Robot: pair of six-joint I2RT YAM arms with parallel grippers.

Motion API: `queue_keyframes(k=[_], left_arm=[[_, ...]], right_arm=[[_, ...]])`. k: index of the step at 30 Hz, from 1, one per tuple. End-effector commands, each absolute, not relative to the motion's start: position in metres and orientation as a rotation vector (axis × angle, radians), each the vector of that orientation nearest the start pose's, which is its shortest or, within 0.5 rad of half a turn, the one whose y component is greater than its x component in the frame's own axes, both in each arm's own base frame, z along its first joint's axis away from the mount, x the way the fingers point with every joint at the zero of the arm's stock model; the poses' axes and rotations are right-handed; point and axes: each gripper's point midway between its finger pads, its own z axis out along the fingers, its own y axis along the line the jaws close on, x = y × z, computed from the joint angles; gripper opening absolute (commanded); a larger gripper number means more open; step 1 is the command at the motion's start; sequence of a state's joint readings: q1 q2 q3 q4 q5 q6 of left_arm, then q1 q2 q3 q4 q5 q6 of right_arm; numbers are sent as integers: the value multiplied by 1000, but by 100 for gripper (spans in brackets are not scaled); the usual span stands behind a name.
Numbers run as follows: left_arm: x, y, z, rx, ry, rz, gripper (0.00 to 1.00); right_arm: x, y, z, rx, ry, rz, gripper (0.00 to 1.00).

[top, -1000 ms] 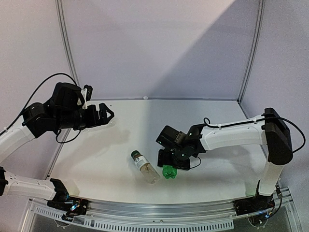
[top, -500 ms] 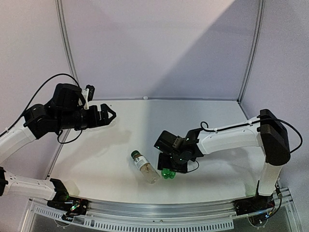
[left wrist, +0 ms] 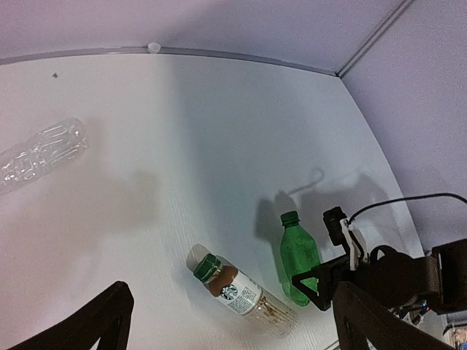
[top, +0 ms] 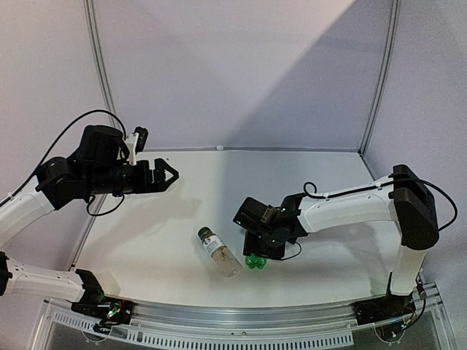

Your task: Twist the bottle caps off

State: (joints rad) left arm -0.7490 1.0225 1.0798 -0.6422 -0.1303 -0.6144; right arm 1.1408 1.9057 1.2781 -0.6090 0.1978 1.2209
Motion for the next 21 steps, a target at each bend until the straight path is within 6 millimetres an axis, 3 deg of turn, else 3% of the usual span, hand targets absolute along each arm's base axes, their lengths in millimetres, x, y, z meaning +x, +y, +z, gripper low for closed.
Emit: queue_keyframes(k=[1,7,14,21], left_arm=[[246,-233,294,292,2183,-765,98],[228,-261,331,469,2048,-1061,98],[217,-277,369,541,1920,-1317,97],[211,-289,405,623,1788,-1604,92]], right_arm=[[208,367,61,6,2764,327,51],[211,385,124,-224,2623,528,47],[200,410,192,-444,2443,816,43],[194,416,262,-588,2179,981,37]])
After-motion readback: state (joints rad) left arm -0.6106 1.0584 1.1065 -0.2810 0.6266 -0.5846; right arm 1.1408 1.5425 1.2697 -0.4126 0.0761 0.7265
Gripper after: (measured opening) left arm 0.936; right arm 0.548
